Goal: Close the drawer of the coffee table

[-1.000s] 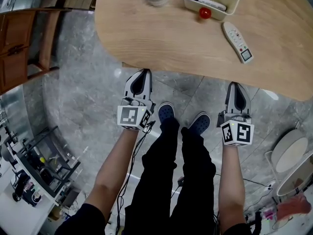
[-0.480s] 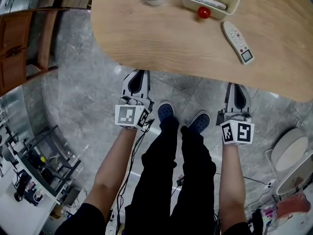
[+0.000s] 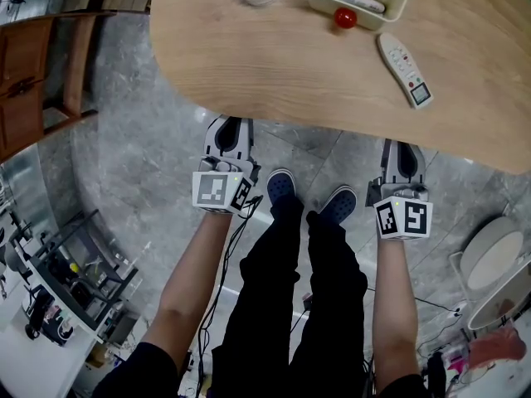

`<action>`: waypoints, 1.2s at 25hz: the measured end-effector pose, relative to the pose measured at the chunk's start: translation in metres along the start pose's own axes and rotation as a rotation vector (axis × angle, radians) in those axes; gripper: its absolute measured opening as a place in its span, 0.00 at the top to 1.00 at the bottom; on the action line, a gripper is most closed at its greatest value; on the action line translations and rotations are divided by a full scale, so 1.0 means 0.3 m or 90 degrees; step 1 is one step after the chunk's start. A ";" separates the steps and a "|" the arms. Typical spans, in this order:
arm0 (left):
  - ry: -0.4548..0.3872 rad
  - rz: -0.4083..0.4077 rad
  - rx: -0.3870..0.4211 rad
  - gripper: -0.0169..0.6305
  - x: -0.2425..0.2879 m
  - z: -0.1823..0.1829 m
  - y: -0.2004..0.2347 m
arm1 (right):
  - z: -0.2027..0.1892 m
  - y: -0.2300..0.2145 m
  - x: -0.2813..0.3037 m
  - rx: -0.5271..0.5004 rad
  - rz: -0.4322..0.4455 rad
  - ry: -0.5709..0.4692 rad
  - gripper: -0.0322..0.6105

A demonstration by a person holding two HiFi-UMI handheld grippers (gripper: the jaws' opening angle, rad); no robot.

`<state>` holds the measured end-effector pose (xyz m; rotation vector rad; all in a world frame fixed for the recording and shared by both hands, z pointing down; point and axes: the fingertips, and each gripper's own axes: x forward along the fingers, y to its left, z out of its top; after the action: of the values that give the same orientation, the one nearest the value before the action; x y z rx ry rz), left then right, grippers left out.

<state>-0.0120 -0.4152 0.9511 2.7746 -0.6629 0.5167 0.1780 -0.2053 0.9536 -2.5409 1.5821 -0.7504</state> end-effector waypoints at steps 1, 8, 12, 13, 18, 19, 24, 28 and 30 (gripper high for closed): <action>0.000 0.000 0.001 0.94 0.002 0.001 0.000 | 0.001 -0.001 0.001 0.000 0.000 0.000 0.91; 0.008 0.004 -0.002 0.94 0.002 0.001 0.001 | -0.005 -0.004 0.003 0.023 -0.009 0.011 0.91; 0.018 0.004 0.001 0.94 0.001 -0.003 -0.004 | -0.006 -0.009 -0.001 0.036 -0.010 0.023 0.91; 0.023 -0.001 0.000 0.94 -0.002 -0.006 -0.009 | -0.005 -0.013 -0.005 0.041 -0.014 0.026 0.91; 0.053 -0.007 -0.003 0.94 -0.058 -0.029 -0.044 | -0.012 -0.018 -0.065 0.059 -0.024 0.051 0.91; 0.056 -0.006 -0.005 0.94 -0.073 -0.026 -0.052 | -0.010 -0.018 -0.085 0.064 -0.029 0.055 0.91; 0.059 -0.011 -0.010 0.94 -0.166 0.054 -0.105 | 0.071 0.031 -0.195 0.062 -0.034 0.057 0.91; 0.050 -0.017 -0.009 0.94 -0.233 0.193 -0.167 | 0.209 0.072 -0.272 0.063 -0.026 0.048 0.91; 0.045 -0.025 -0.005 0.94 -0.263 0.283 -0.196 | 0.307 0.104 -0.298 0.059 -0.022 0.038 0.91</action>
<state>-0.0261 -0.3599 0.8343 2.7413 -0.5919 0.5997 0.1596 -0.1620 0.8301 -2.5083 1.4872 -0.8892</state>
